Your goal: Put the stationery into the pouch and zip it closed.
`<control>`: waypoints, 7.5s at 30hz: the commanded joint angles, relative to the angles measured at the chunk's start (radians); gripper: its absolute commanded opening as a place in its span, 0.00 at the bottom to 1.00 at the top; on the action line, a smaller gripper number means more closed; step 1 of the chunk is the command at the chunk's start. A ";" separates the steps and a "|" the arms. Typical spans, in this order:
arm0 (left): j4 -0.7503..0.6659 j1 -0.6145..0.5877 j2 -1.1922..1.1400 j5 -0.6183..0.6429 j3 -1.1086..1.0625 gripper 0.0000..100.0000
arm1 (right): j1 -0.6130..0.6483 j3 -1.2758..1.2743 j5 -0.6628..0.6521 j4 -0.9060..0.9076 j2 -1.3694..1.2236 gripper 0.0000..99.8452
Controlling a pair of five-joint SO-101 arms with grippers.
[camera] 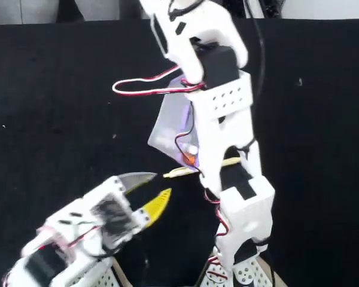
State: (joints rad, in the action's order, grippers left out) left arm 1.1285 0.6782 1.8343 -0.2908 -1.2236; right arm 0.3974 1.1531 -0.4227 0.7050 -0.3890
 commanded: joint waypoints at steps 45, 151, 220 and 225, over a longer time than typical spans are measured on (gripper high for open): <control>-0.666 0.021 -1.476 -0.216 0.360 0.15 | 0.074 0.065 0.005 0.043 0.008 0.01; -0.046 -0.028 -2.415 -0.173 1.535 0.03 | 0.058 0.101 -0.072 0.158 0.050 0.01; -0.592 -0.880 -0.132 0.626 0.302 0.03 | 0.054 0.487 0.143 1.062 0.398 0.01; -0.594 -0.881 -0.133 0.761 0.303 0.03 | 0.038 0.403 0.144 1.062 0.509 0.01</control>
State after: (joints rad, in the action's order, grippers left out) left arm 0.5547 -0.1964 1.7008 0.3936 -0.9275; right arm 0.4450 1.6195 -0.2908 1.7361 0.0238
